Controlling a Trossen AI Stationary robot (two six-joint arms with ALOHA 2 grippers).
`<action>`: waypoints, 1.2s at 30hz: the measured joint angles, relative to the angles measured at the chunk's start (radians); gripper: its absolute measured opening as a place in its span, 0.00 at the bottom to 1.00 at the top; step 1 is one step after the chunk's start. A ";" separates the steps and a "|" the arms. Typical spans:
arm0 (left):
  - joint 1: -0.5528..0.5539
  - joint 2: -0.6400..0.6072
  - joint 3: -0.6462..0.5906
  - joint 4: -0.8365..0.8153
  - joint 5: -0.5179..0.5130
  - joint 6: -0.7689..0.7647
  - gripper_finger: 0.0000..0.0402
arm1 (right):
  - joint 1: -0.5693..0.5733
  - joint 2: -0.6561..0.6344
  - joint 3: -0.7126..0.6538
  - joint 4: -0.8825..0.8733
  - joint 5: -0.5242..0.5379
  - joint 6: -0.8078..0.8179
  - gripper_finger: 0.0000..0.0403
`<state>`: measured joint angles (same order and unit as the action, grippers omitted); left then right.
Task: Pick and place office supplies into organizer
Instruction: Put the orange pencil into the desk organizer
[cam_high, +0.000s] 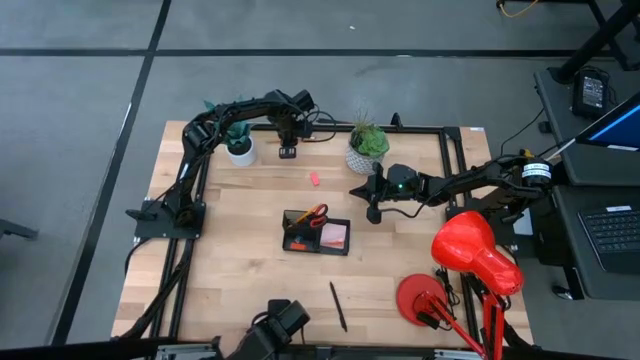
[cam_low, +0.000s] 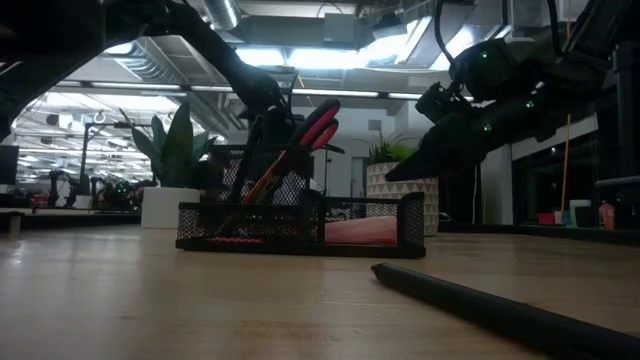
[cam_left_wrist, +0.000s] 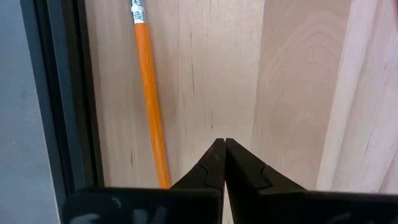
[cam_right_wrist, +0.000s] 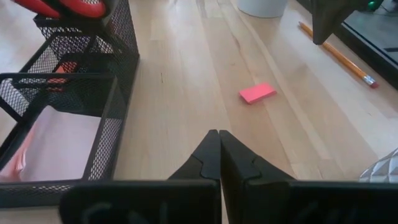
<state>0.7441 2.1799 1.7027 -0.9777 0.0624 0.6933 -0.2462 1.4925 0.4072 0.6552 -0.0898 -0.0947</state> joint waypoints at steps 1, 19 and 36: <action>0.000 0.000 0.000 0.000 0.000 0.000 0.00 | 0.000 0.000 0.000 0.000 0.000 -0.010 0.00; -0.003 -0.001 0.002 0.040 0.001 -0.001 0.00 | 0.002 0.000 0.000 -0.005 0.000 0.090 0.00; -0.005 -0.002 0.002 0.043 0.001 -0.065 0.02 | 0.002 0.000 0.000 -0.002 0.001 0.093 0.00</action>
<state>0.7391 2.1784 1.7046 -0.9352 0.0635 0.6285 -0.2447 1.4925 0.4072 0.6529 -0.0887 -0.0020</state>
